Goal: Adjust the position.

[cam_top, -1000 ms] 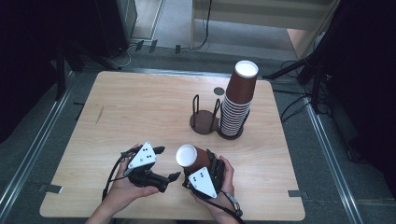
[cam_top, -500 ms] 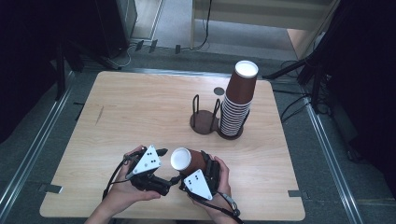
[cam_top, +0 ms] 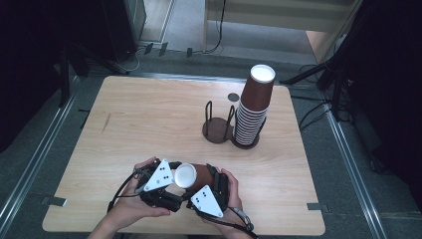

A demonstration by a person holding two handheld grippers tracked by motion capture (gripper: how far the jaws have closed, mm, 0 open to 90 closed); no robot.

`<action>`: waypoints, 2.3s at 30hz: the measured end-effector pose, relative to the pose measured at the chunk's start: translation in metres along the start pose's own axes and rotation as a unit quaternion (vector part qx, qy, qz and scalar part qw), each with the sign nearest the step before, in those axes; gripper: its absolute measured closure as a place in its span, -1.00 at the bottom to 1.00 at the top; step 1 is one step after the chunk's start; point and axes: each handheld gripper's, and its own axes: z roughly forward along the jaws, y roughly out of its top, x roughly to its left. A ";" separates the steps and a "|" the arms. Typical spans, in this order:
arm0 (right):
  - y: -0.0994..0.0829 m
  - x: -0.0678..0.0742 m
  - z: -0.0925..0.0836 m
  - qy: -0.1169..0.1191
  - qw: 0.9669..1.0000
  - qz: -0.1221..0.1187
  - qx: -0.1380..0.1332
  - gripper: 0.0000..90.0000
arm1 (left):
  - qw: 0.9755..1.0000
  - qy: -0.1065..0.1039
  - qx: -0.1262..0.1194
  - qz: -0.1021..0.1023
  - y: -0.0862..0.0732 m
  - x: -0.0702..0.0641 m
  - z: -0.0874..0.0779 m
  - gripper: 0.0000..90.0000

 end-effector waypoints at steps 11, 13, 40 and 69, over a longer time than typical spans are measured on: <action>-0.001 0.003 0.000 0.021 1.000 -0.002 0.000 -0.74 | 1.000 -0.004 0.008 0.029 -0.001 -0.002 -0.001 -0.70; -0.001 0.003 0.000 0.028 1.000 -0.003 0.000 -0.75 | 1.000 -0.005 0.008 0.030 -0.001 -0.002 -0.001 -0.70; 0.004 -0.004 -0.007 0.041 0.999 0.032 0.010 -1.00 | 0.999 -0.006 -0.031 0.019 -0.003 0.002 -0.010 -0.47; 0.021 -0.021 -0.017 -0.004 0.995 0.097 -0.025 -1.00 | 0.977 0.103 -0.171 -0.077 -0.017 0.034 -0.025 -0.46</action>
